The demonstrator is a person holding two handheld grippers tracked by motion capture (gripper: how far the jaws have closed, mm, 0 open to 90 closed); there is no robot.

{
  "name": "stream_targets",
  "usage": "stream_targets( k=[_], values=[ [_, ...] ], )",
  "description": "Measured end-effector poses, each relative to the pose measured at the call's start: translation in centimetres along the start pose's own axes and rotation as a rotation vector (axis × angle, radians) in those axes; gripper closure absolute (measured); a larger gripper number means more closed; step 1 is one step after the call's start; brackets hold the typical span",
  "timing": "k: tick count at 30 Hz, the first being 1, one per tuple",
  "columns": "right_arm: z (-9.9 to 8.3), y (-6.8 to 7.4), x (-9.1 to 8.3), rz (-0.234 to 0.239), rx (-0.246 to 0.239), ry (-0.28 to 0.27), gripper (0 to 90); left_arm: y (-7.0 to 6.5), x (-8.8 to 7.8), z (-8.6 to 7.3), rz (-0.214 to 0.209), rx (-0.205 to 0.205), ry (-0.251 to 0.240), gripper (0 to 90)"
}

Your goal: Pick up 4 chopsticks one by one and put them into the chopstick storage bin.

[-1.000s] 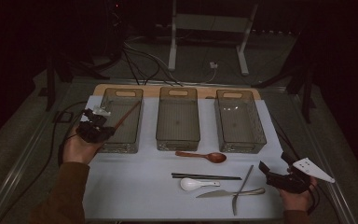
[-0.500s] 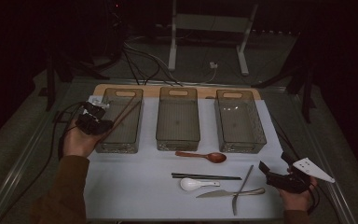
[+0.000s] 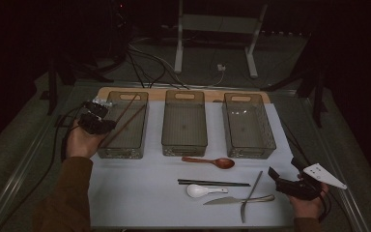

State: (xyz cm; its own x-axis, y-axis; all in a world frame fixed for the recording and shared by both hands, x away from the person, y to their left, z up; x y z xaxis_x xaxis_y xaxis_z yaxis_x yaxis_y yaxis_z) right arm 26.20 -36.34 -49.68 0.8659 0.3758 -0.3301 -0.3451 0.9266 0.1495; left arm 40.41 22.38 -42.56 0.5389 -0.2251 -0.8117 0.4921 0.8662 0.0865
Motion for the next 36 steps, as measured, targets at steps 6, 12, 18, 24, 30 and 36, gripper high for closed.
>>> stream_targets(
  k=[6, 12, 18, 24, 30, 36],
  values=[
    [0.0, 0.0, 0.0, 0.0, -0.001, 0.001, 0.0, 0.3, 0.5, 0.2, -0.001, -0.016, -0.002, 86.3],
    [0.0, 0.0, 0.0, 0.0, -0.004, 0.002, 0.0, 0.5, 0.9, 0.3, 0.003, -0.028, 0.0, 86.3],
    [0.0, 0.0, 0.1, 0.0, -0.003, 0.002, 0.0, 0.7, 1.4, 0.5, 0.011, -0.038, 0.01, 86.3],
    [0.0, 0.1, 0.1, 0.002, -0.003, 0.002, 0.0, 0.8, 2.2, 0.8, 0.008, -0.049, 0.016, 86.3],
    [0.0, 0.1, 0.1, 0.003, -0.002, 0.003, 0.0, 0.9, 3.0, 0.9, 0.0, -0.067, 0.014, 86.2],
    [0.0, 0.0, 0.0, 0.003, -0.002, 0.002, 0.0, 0.8, 3.3, 1.2, 0.049, -0.097, -0.028, 37.2]
  ],
)
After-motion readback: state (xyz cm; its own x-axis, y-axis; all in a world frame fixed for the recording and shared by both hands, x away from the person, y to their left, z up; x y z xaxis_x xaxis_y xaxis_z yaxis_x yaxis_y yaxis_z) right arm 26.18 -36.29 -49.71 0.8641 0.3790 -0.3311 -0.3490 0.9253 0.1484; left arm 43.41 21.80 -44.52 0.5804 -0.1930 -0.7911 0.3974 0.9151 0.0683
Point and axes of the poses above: each handheld gripper's, and its own axes: x roughly forward along the jaws, z roughly out of its top, y roughly to its left, the point moved 3 cm from there along x, roughly forward along the jaws, and after that the axes turned 4 degrees about x, right-handed, at the moved point
